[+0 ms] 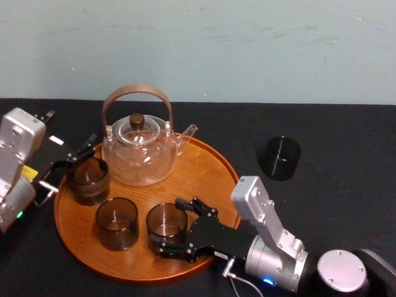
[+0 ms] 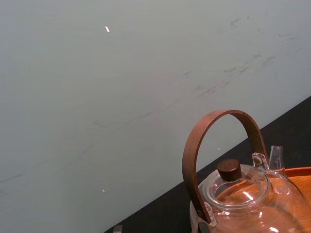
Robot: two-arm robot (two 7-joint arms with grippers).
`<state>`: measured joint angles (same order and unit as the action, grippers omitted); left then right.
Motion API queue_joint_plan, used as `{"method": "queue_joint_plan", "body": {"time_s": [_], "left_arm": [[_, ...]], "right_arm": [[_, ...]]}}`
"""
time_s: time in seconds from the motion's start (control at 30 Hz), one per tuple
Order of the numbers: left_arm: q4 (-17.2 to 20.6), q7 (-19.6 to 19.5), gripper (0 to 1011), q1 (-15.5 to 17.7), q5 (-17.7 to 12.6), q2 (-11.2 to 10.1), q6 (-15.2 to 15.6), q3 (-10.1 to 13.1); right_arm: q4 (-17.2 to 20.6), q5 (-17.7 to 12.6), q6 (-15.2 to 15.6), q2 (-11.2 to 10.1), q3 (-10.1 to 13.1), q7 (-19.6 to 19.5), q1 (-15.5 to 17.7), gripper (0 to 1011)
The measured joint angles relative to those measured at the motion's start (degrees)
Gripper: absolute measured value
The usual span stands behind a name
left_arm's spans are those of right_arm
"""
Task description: Pick up the glass from the table and place it on the tray.
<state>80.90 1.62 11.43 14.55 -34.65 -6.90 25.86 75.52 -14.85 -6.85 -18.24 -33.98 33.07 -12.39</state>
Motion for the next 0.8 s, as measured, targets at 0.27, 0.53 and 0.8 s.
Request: {"method": "queue_joint_plan", "body": {"time_s": [0.27, 0.53, 0.8], "left_arm": [[0.0, 0.0, 1001, 0.0, 0.0, 0.0, 0.0, 0.0], [0.0, 0.0, 1001, 0.0, 0.0, 0.0, 0.0, 0.0], [0.0, 0.0, 1001, 0.0, 0.0, 0.0, 0.0, 0.0]], "right_arm": [[5.3, -1.0, -3.1, -1.9, 1.9, -0.3, 2.2, 1002], [9.6, -2.6, -4.6, -3.7, 3.6, -0.3, 4.4, 1002], [12.2, -3.7, -4.9, -5.7, 6.6, -2.2, 6.9, 1002]]}}
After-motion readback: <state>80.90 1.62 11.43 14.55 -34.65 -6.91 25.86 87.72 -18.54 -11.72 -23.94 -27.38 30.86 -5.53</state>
